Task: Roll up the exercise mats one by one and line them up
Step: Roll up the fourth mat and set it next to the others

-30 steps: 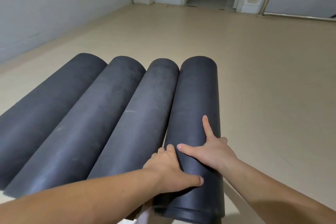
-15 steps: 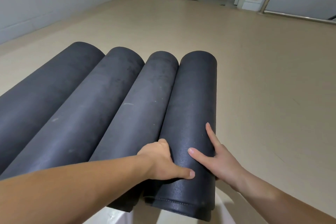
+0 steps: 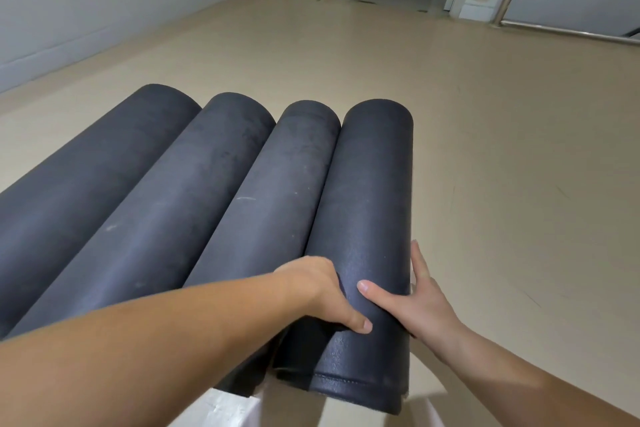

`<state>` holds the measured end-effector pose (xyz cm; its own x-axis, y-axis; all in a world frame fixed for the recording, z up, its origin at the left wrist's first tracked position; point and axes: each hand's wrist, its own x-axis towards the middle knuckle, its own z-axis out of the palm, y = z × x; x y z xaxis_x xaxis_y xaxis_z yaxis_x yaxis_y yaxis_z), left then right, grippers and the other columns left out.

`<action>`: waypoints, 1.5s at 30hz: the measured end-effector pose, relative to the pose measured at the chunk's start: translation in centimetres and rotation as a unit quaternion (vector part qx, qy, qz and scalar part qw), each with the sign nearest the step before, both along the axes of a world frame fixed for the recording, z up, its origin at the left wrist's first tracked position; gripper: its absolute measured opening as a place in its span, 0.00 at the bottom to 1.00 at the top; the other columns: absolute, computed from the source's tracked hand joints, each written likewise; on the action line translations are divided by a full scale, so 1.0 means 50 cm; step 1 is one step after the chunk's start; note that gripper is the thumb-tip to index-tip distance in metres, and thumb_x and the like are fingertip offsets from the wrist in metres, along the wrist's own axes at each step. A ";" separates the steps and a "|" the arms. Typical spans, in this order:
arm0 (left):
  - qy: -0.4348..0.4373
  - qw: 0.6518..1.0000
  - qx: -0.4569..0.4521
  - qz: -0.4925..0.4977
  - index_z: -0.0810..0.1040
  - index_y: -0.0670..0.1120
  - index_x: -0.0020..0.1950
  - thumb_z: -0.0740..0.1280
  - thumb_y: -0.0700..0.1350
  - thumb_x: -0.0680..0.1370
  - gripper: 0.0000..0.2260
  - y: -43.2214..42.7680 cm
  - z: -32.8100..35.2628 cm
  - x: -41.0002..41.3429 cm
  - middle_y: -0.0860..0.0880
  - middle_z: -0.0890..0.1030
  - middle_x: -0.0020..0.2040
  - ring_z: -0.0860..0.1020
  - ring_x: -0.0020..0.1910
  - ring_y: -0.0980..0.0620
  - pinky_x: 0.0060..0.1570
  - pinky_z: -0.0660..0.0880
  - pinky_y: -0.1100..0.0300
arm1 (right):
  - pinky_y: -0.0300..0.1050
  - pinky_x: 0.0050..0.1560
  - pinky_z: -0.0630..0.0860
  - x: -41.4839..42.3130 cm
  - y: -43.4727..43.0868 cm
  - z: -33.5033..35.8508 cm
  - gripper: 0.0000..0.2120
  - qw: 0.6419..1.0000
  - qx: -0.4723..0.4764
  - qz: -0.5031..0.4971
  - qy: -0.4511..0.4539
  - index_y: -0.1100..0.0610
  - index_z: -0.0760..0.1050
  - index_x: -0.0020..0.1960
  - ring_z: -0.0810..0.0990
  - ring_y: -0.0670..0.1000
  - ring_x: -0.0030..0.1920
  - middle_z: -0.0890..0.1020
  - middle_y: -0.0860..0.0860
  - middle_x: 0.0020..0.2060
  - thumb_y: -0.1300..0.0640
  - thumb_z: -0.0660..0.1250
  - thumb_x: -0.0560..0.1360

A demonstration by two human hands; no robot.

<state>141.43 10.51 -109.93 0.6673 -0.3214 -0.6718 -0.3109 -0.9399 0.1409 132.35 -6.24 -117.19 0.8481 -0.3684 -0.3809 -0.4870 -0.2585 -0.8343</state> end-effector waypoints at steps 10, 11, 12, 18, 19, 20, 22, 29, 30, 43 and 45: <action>-0.048 0.989 -0.127 0.064 0.75 0.46 0.68 0.70 0.70 0.76 0.33 -0.014 -0.005 0.022 0.50 0.78 0.55 0.81 0.57 0.45 0.49 0.78 0.56 | 0.52 0.72 0.75 -0.024 -0.035 -0.001 0.59 0.999 0.022 -0.012 -0.033 0.38 0.58 0.83 0.75 0.45 0.72 0.71 0.40 0.75 0.27 0.80 0.58; -0.043 0.988 -0.129 0.067 0.75 0.45 0.68 0.70 0.70 0.75 0.34 -0.018 -0.008 0.018 0.49 0.79 0.56 0.81 0.57 0.45 0.50 0.78 0.56 | 0.54 0.71 0.76 -0.024 -0.033 0.001 0.56 0.999 0.027 -0.016 -0.030 0.36 0.58 0.82 0.75 0.45 0.72 0.71 0.41 0.74 0.28 0.80 0.60; -0.041 0.989 -0.125 0.071 0.75 0.44 0.68 0.69 0.72 0.75 0.35 -0.021 -0.011 0.014 0.48 0.80 0.59 0.81 0.58 0.44 0.52 0.79 0.56 | 0.54 0.69 0.77 -0.025 -0.030 0.002 0.52 0.998 0.050 -0.024 -0.026 0.33 0.57 0.81 0.75 0.46 0.71 0.72 0.40 0.73 0.29 0.79 0.65; -0.029 0.976 -0.163 0.138 0.69 0.49 0.72 0.73 0.75 0.66 0.44 0.007 -0.029 0.020 0.52 0.79 0.67 0.79 0.65 0.46 0.63 0.78 0.52 | 0.48 0.50 0.77 -0.013 -0.023 0.011 0.28 0.991 0.127 -0.014 0.028 0.18 0.55 0.73 0.78 0.41 0.62 0.73 0.36 0.70 0.39 0.65 0.82; -0.028 0.973 -0.175 0.148 0.67 0.50 0.73 0.74 0.75 0.64 0.46 0.014 -0.035 0.017 0.53 0.79 0.66 0.79 0.64 0.47 0.63 0.78 0.51 | 0.47 0.48 0.77 -0.010 -0.019 0.010 0.28 0.992 0.121 -0.015 0.023 0.18 0.56 0.73 0.78 0.43 0.63 0.73 0.37 0.71 0.40 0.66 0.82; -0.026 0.971 -0.182 0.155 0.66 0.51 0.73 0.75 0.74 0.63 0.47 0.018 -0.041 0.013 0.53 0.79 0.66 0.79 0.64 0.47 0.62 0.79 0.51 | 0.46 0.47 0.77 -0.007 -0.018 0.007 0.28 0.993 0.114 -0.011 0.021 0.19 0.57 0.73 0.78 0.45 0.64 0.73 0.38 0.71 0.41 0.65 0.82; -0.021 0.966 -0.196 0.166 0.67 0.51 0.71 0.76 0.76 0.59 0.49 0.022 -0.056 0.010 0.53 0.78 0.65 0.80 0.62 0.48 0.62 0.79 0.51 | 0.43 0.47 0.77 0.000 -0.011 0.004 0.27 0.996 0.089 0.008 0.016 0.19 0.57 0.73 0.79 0.46 0.60 0.74 0.40 0.69 0.43 0.64 0.84; 0.023 0.950 -0.246 0.188 0.67 0.53 0.76 0.77 0.79 0.50 0.60 0.034 -0.079 0.020 0.55 0.77 0.68 0.79 0.65 0.51 0.64 0.79 0.52 | 0.48 0.69 0.72 0.012 -0.020 0.012 0.29 0.996 -0.066 0.065 0.016 0.16 0.51 0.72 0.76 0.45 0.61 0.73 0.50 0.65 0.32 0.63 0.79; 0.034 0.948 -0.252 0.192 0.67 0.52 0.77 0.78 0.78 0.50 0.61 0.038 -0.081 0.025 0.55 0.77 0.69 0.79 0.66 0.51 0.64 0.79 0.52 | 0.45 0.67 0.72 0.013 -0.022 0.016 0.30 0.995 -0.072 0.073 0.020 0.16 0.51 0.72 0.76 0.44 0.59 0.74 0.50 0.65 0.30 0.63 0.77; -0.076 0.994 -0.073 0.034 0.67 0.42 0.72 0.72 0.81 0.61 0.55 -0.002 -0.031 0.022 0.51 0.80 0.53 0.81 0.56 0.47 0.50 0.80 0.55 | 0.44 0.61 0.73 0.018 0.013 0.015 0.35 0.998 -0.056 0.013 0.019 0.22 0.52 0.76 0.78 0.43 0.53 0.67 0.43 0.55 0.33 0.68 0.76; -0.060 0.995 -0.064 0.042 0.61 0.40 0.78 0.73 0.81 0.60 0.61 0.000 -0.039 0.016 0.51 0.80 0.54 0.81 0.58 0.47 0.48 0.78 0.56 | 0.49 0.66 0.75 0.025 0.018 0.007 0.37 0.997 -0.062 0.011 0.033 0.20 0.50 0.75 0.79 0.47 0.55 0.66 0.42 0.54 0.31 0.68 0.75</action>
